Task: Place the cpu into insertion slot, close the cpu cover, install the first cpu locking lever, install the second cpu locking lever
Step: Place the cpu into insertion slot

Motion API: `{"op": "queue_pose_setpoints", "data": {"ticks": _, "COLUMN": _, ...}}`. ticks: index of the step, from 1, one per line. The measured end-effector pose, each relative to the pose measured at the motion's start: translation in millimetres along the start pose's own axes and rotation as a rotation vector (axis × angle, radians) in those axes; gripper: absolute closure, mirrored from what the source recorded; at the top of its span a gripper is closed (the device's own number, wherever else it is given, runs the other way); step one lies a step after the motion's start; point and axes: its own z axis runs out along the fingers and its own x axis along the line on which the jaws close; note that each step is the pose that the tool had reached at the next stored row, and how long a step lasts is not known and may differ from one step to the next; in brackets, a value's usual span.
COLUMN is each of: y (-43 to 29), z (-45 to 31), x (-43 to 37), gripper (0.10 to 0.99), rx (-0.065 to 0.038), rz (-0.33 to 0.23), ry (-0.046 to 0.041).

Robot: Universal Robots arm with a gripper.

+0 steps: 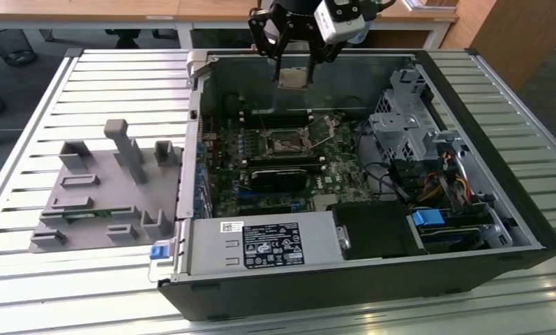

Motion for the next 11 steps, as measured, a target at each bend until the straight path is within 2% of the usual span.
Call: {"op": "queue_pose_setpoints", "data": {"ticks": 11, "y": 0.0, "z": 0.0, "x": 0.0, "gripper": 0.561, "rx": 0.000, "rz": 0.022, "ry": -0.0020}}
